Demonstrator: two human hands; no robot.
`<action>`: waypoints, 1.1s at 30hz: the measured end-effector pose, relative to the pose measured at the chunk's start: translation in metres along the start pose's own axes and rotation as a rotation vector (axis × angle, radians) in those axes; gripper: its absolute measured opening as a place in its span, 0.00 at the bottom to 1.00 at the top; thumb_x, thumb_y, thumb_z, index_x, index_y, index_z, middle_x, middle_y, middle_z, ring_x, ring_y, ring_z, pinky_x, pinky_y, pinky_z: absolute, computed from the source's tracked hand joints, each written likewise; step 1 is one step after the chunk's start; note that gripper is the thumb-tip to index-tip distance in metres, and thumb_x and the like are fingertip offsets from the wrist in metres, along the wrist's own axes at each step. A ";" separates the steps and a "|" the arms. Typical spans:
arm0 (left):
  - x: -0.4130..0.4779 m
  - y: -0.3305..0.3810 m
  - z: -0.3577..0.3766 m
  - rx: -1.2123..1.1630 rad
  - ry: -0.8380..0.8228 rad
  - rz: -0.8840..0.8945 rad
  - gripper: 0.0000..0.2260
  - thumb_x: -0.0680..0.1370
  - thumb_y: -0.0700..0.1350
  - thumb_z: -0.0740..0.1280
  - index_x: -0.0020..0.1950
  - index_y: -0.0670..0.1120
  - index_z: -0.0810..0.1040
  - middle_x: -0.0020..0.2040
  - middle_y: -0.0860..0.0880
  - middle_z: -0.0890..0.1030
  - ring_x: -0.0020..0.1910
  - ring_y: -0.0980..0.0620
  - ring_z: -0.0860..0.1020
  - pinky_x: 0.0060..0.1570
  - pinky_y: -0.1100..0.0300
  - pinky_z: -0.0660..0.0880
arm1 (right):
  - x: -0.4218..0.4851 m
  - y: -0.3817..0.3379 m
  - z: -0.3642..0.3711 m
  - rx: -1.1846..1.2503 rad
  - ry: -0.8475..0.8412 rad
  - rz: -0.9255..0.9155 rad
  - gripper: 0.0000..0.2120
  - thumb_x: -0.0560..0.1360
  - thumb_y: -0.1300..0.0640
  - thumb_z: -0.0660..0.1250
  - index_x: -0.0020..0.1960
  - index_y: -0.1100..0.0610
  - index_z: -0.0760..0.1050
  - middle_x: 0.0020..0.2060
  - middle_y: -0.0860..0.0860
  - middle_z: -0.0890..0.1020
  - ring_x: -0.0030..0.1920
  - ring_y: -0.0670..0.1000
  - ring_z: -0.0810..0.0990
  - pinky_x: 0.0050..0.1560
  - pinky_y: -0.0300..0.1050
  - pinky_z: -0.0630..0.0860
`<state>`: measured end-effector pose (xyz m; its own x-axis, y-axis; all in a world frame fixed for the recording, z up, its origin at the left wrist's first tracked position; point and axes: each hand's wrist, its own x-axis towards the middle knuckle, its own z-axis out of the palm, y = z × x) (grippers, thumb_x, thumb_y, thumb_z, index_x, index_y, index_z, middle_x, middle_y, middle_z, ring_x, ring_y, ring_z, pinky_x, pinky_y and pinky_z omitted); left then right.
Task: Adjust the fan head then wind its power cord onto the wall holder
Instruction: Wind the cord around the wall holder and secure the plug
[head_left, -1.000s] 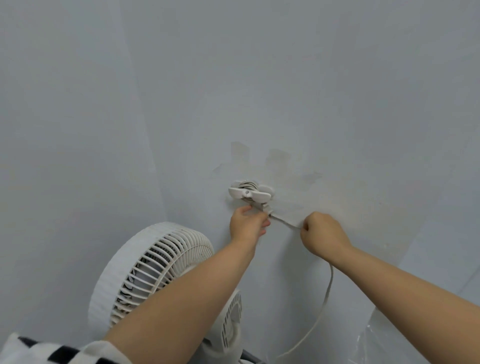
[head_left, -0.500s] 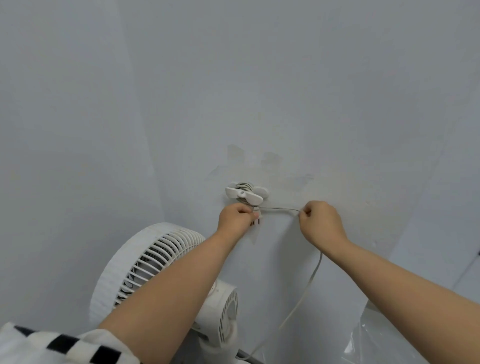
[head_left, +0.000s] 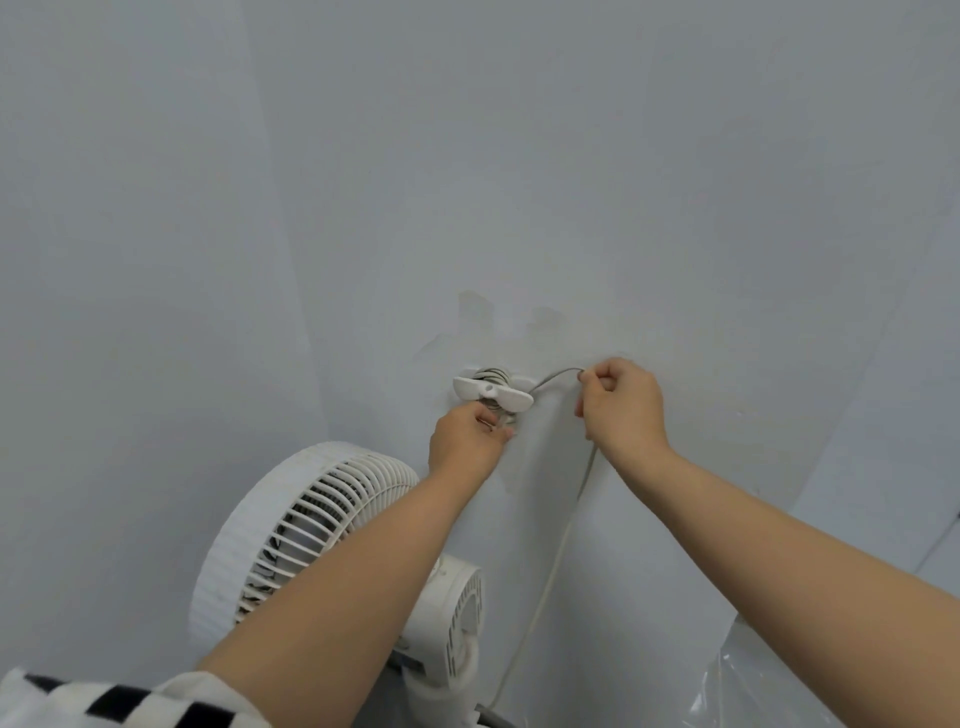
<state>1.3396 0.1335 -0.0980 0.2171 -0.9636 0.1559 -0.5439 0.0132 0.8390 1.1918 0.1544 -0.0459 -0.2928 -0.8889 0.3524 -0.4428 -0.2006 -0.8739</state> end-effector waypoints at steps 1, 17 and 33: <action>-0.001 0.000 0.000 0.000 0.027 0.013 0.07 0.70 0.48 0.72 0.46 0.48 0.79 0.46 0.49 0.82 0.49 0.49 0.79 0.48 0.59 0.71 | 0.001 -0.001 -0.002 0.015 -0.005 0.026 0.13 0.77 0.62 0.58 0.34 0.56 0.69 0.28 0.53 0.77 0.23 0.46 0.72 0.27 0.38 0.67; 0.007 0.032 -0.001 0.367 0.312 0.445 0.13 0.71 0.53 0.69 0.48 0.45 0.77 0.50 0.49 0.74 0.53 0.49 0.70 0.39 0.54 0.73 | 0.006 -0.004 -0.012 0.095 -0.105 0.066 0.10 0.77 0.64 0.61 0.38 0.63 0.75 0.25 0.53 0.77 0.17 0.44 0.71 0.21 0.33 0.68; 0.013 0.008 -0.014 0.297 0.151 0.548 0.24 0.66 0.47 0.76 0.60 0.45 0.76 0.56 0.48 0.75 0.56 0.47 0.71 0.50 0.56 0.72 | 0.003 0.002 -0.017 0.062 -0.097 0.072 0.11 0.77 0.64 0.61 0.36 0.61 0.74 0.25 0.52 0.76 0.16 0.42 0.69 0.20 0.31 0.66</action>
<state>1.3497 0.1248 -0.0821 -0.0564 -0.7893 0.6114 -0.8051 0.3981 0.4397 1.1757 0.1579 -0.0410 -0.2370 -0.9370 0.2565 -0.3697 -0.1571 -0.9158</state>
